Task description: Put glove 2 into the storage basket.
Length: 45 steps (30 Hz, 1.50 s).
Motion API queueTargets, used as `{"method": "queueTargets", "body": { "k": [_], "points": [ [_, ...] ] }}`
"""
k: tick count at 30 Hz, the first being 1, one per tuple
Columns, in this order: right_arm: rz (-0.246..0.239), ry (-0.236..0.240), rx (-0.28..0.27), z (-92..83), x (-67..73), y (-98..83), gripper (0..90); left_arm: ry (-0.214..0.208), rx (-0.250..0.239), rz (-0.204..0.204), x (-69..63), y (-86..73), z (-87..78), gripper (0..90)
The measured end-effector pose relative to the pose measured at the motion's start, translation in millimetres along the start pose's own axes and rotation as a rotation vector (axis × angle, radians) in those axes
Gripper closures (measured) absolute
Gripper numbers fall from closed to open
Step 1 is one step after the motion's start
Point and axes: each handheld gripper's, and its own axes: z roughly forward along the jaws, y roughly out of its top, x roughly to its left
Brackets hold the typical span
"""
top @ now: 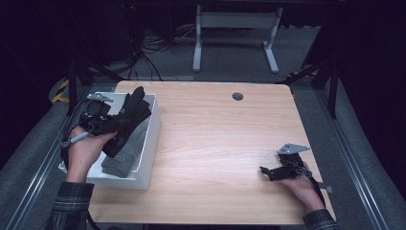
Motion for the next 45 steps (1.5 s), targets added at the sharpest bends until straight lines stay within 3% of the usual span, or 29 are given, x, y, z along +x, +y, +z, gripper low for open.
{"method": "queueTargets", "body": {
  "k": [17, 23, 28, 31, 36, 45],
  "points": [
    [0.001, 0.000, 0.000, -0.1, 0.0, 0.0, 0.3, 0.065, 0.112, -0.044, 11.1, -25.2, 45.6, 64.7],
    [0.001, 0.000, 0.000, -0.1, 0.0, 0.0, 0.3, 0.126, 0.167, -0.034, 14.9, -33.7, 63.1, 59.6],
    [0.001, 0.000, 0.000, -0.1, 0.1, 0.0, 0.3, 0.123, 0.197, -0.042, 17.8, -39.2, 73.1, 55.4],
    [0.002, 0.000, 0.000, -0.1, 0.1, 0.0, 0.3, 0.115, 0.191, -0.065, 20.4, -39.5, 72.3, 51.1],
    [0.002, -0.001, 0.000, -0.1, 0.1, 0.0, 0.3, 0.122, 0.191, -0.082, 24.7, -37.7, 67.4, 33.9],
    [0.002, -0.001, 0.000, -0.1, 0.1, -0.1, 0.3, 0.113, 0.112, -0.072, 25.4, -31.4, 51.0, 20.1]
  ]
}}
